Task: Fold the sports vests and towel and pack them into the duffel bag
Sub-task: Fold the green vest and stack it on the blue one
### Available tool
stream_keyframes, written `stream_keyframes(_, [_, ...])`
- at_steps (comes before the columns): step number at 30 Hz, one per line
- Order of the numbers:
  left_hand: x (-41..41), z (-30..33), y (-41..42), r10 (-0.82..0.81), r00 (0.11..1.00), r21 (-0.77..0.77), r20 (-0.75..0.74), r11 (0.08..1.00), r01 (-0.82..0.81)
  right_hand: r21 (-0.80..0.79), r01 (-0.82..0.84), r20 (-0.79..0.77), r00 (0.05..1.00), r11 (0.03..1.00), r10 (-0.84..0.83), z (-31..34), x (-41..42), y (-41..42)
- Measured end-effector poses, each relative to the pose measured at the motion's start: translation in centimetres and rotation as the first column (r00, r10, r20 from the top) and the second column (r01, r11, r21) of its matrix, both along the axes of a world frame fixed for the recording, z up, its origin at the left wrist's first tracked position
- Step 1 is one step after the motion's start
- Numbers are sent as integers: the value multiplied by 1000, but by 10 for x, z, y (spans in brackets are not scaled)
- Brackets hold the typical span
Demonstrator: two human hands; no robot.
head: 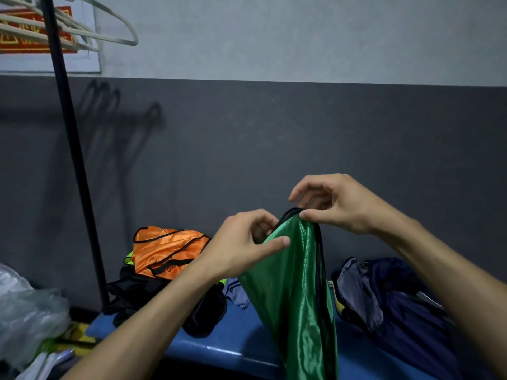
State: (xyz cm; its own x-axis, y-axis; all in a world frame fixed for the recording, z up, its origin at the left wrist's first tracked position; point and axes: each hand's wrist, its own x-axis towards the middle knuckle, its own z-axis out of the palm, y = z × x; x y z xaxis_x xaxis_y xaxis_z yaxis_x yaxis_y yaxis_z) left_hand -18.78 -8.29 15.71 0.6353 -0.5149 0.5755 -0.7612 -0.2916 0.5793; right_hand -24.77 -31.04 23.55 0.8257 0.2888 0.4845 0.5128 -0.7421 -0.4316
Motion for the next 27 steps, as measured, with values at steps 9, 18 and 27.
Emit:
stream_keyframes(9, [13, 17, -4, -220, 884, -27, -412, 973, 229, -130, 17, 21, 1000, 991, -14, -14, 0, 6])
stream_keyframes(18, [23, 54, 33, -134, 950, 228, -283, 952, 203, -119, 22, 72, 997, 993, -14, -36, 3, 7])
stream_keyframes(27, [10, 15, 42, 29, 921, 349, 388, 920, -176, 357, 5, -19, 1000, 934, 2, -39, 15, 4])
